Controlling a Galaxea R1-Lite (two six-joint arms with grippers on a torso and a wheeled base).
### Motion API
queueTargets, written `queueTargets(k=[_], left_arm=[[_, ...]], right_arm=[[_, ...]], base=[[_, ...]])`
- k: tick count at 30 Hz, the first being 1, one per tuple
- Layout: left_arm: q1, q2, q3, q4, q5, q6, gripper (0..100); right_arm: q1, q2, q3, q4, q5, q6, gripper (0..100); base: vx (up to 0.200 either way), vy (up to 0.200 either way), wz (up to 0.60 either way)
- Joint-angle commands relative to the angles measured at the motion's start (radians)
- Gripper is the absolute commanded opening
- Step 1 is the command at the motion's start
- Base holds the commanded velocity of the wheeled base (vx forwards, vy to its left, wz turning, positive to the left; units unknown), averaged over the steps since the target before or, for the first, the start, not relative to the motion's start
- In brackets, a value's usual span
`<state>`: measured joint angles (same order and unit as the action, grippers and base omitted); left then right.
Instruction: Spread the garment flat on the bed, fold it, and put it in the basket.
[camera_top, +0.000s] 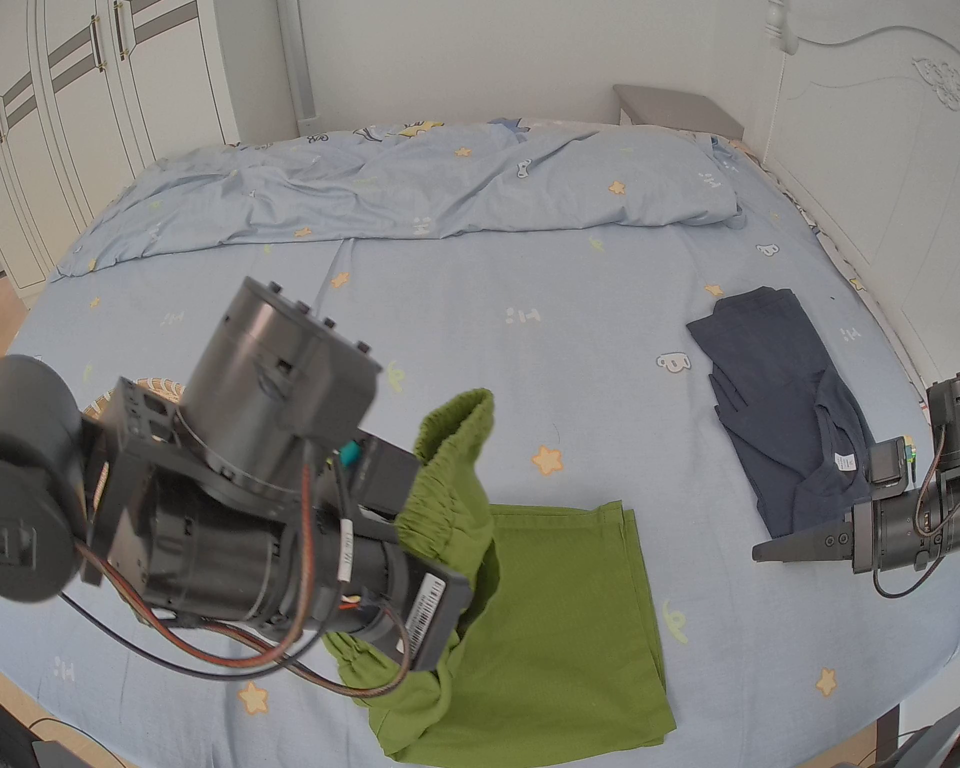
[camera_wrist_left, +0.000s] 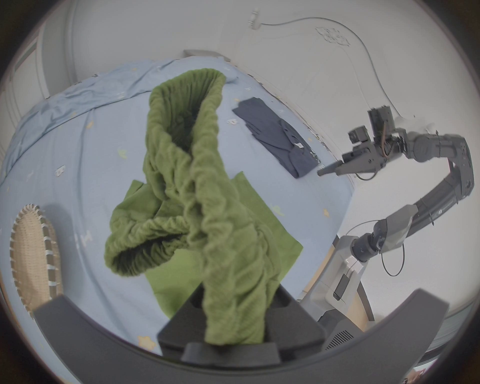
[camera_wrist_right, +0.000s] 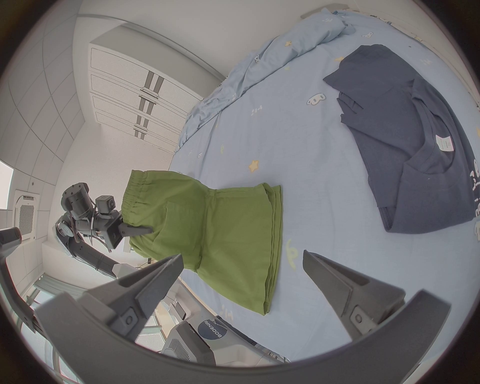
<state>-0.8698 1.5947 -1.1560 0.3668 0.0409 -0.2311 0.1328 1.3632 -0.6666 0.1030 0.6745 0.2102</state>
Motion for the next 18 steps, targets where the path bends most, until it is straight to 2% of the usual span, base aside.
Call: queueTargets(k=[1,10,18], left_arm=[[-0.069,0.068,0.005,-0.032,0.001,-0.002,0],[-0.092,0.156,0.007,-0.111,0.011,-0.008,0],[-0.126,0.22,-0.001,-0.174,0.017,-0.07,0]], right_arm=[[-0.001,0.004,0.007,-0.002,0.0,-0.002,100],[-0.001,0.005,0.009,-0.002,-0.001,-0.002,100],[-0.001,0.008,0.009,-0.002,-0.001,-0.003,100]], base=[[0.0,0.0,0.0],[0.0,0.0,0.0],[0.0,0.0,0.0]])
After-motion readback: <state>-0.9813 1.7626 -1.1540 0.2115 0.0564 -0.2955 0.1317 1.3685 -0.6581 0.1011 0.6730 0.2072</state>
